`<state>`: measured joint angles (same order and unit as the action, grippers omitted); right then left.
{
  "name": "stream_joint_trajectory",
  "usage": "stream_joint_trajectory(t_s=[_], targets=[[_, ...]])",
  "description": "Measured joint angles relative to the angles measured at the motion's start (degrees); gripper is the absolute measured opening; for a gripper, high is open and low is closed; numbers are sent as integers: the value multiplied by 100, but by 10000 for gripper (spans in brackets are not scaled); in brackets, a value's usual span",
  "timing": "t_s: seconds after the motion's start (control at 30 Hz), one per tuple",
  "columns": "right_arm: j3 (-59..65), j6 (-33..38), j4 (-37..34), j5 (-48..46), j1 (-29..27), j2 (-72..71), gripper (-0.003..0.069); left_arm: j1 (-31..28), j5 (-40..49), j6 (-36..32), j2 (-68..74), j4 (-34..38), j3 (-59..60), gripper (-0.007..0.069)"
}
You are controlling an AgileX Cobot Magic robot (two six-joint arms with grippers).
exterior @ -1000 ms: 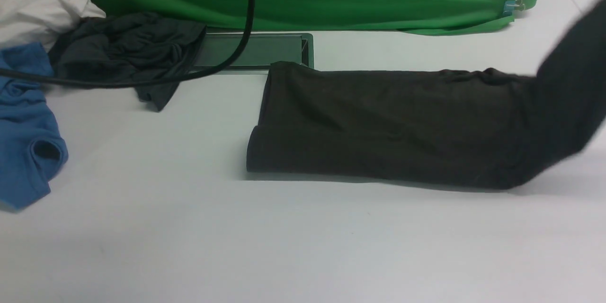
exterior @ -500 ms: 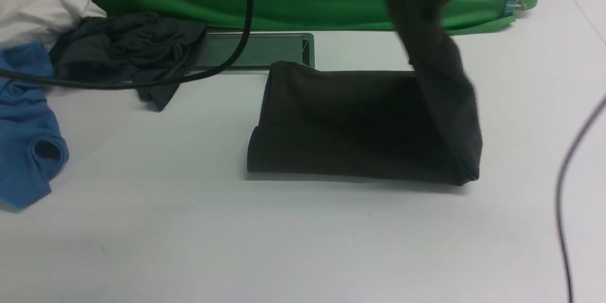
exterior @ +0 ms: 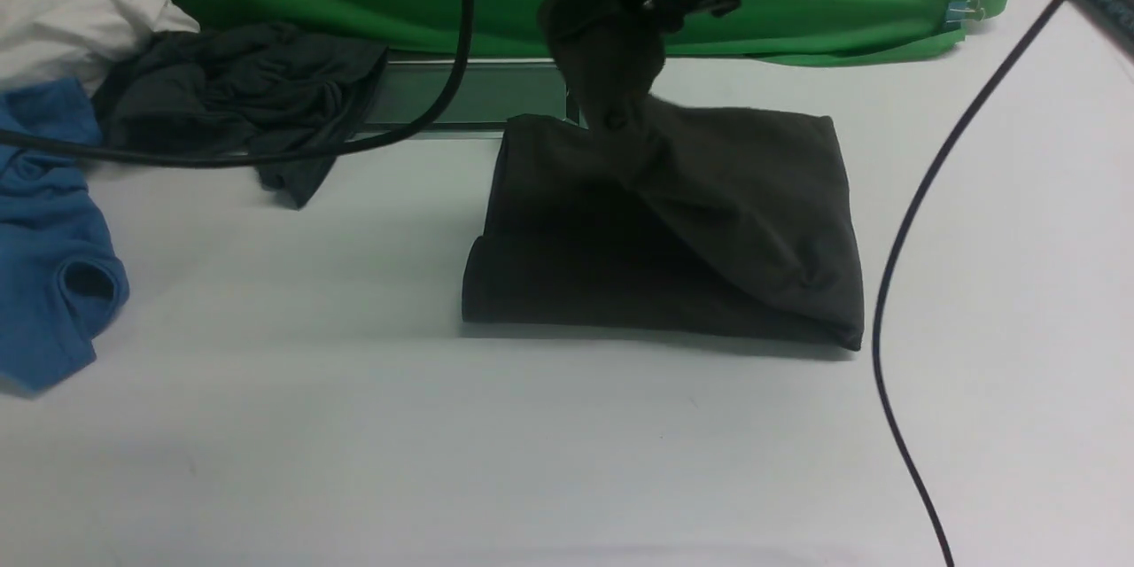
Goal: Fold a long-sleeved shirt on a white desktop.
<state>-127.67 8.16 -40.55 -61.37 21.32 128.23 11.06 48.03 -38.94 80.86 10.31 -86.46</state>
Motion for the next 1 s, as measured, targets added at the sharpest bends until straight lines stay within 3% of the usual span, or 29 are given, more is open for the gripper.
stream_joint_trajectory(t_s=[0.13,0.23,0.3,0.4,0.57,0.67,0.83,0.97,1.0], targets=[[-126,-177,-69,9,109,11,432,0,0,0,0,0,0,17],[-355,-200,-76,-232,105,-27,526,0,0,0,0,0,0,17],[-583,-200,-64,-533,65,-80,548,0,0,0,0,0,0,17],[-743,-194,108,-747,-27,-293,519,0,-6,0,0,42,0,17],[-370,-260,1963,-780,-170,-1032,254,0,-57,0,142,574,0,17],[661,-579,3084,-788,-208,-1537,97,0,-157,-87,382,1125,53,17],[2351,-521,2831,-92,-256,-1593,35,0,-273,-188,1112,2007,174,17],[3566,181,1285,1324,-238,-1255,34,5,-404,-312,2044,2551,183,17],[3603,219,1213,1374,-238,-1233,34,5,-421,-312,2135,2551,186,17]])
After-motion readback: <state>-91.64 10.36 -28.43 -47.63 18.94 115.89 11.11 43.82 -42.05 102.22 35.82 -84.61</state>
